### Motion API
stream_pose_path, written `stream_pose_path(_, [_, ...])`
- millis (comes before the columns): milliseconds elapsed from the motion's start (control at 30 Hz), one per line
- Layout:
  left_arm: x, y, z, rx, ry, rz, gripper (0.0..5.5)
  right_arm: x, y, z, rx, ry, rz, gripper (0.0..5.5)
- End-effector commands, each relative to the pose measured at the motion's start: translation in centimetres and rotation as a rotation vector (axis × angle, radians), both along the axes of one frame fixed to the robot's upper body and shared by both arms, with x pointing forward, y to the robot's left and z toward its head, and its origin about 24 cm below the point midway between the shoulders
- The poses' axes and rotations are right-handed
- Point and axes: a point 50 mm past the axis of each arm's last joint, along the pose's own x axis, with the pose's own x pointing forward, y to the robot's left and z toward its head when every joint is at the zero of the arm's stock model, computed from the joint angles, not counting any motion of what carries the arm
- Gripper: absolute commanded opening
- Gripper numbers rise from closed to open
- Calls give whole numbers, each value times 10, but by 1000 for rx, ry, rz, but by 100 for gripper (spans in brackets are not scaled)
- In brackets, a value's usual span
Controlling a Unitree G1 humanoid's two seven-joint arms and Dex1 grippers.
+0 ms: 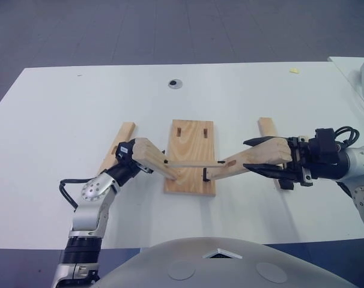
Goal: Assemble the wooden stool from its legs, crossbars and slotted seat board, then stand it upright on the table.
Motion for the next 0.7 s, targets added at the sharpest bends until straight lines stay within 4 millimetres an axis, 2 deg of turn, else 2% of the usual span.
stream_pose_path(33, [-1, -1, -2, 7, 6, -6, 540, 5, -1, -2, -26, -5, 5, 207])
stream_pose_path(267, [-3, 0, -4, 8, 10, 14, 540, 2, 0, -3, -52, 30, 1, 207])
stream_pose_path(533, [-6, 0, -10, 11, 27, 16, 540, 27, 10, 15, -77, -39, -28, 207])
stream_pose_path(700, [-7, 0, -12, 12, 34, 15, 540, 27, 20, 16, -81, -22, 7, 207])
